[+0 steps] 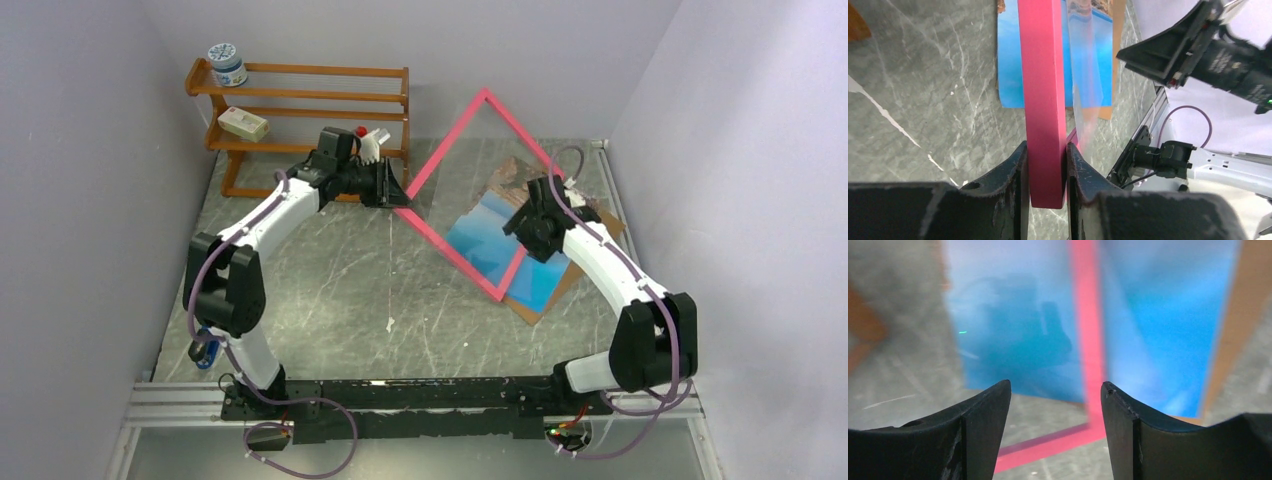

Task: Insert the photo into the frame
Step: Turn over the photo frame at the center of the board.

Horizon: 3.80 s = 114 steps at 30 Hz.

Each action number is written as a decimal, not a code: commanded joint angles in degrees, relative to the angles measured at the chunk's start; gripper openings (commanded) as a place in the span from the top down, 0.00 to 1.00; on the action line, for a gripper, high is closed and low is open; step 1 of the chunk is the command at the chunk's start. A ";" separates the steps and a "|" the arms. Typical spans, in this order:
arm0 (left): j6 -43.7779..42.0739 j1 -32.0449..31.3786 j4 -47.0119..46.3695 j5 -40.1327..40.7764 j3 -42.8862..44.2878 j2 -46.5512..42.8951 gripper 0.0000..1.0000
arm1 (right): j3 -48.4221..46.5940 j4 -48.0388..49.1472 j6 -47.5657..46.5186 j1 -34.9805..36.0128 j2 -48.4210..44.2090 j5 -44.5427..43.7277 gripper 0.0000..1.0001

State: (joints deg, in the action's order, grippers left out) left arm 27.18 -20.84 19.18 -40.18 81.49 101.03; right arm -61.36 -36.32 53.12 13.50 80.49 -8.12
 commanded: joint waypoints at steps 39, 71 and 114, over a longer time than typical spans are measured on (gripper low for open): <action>-26.47 -2.18 15.86 23.74 14.11 -17.79 0.97 | 10.83 -0.52 -8.79 -2.71 4.09 -2.62 0.20; -35.95 -2.19 19.05 22.35 7.44 -28.31 0.97 | -3.30 -3.56 -12.09 -2.22 6.32 4.68 0.23; -23.07 -4.56 11.81 11.80 -2.47 -30.99 0.52 | -32.21 24.17 19.35 0.26 17.58 28.82 0.87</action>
State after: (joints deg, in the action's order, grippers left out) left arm -1.83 -25.12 33.65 -25.76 79.68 71.11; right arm -91.74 -11.94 78.61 17.02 98.59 19.51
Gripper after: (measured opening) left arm 0.465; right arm 0.339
